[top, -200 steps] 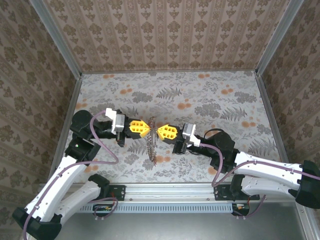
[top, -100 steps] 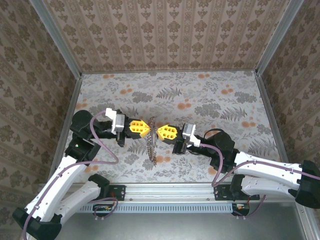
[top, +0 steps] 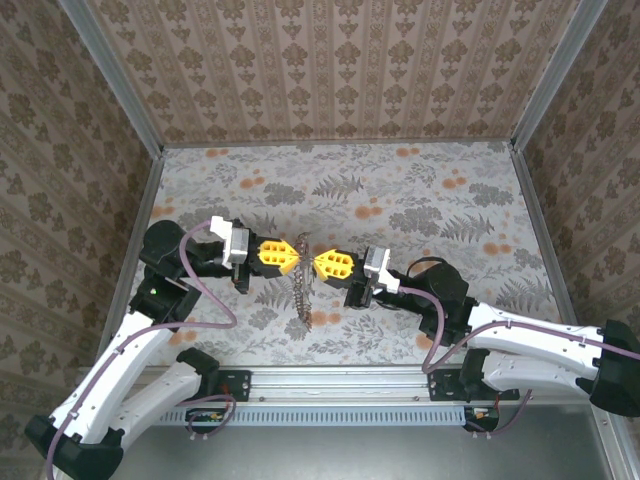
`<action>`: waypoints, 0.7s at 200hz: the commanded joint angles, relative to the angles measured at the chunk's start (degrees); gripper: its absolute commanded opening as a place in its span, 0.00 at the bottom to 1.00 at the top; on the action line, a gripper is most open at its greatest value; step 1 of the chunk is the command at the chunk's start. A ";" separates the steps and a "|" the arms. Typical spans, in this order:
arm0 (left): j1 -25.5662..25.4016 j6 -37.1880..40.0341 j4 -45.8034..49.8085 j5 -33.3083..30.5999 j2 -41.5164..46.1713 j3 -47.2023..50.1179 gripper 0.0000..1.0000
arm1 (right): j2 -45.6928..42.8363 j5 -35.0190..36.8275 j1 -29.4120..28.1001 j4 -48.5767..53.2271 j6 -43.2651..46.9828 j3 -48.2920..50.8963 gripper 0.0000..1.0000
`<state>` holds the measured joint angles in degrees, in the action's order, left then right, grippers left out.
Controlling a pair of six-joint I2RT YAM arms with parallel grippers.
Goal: Put the keys on the keyring
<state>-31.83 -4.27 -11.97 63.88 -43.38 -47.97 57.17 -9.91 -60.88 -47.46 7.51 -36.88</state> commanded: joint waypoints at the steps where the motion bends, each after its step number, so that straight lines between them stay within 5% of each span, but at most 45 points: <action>1: -0.26 0.77 -1.78 1.16 0.86 -0.47 0.00 | 0.70 -0.37 0.24 -1.14 -0.31 -1.43 0.00; 140: -0.25 0.54 -2.15 1.16 0.22 -0.60 0.00 | 0.97 -1.51 0.06 -1.14 -0.30 -3.08 0.00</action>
<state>-31.83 -4.27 -12.01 63.90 -43.42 -47.97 57.82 -9.93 -60.88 -47.40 7.51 -37.21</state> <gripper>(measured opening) 0.059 0.066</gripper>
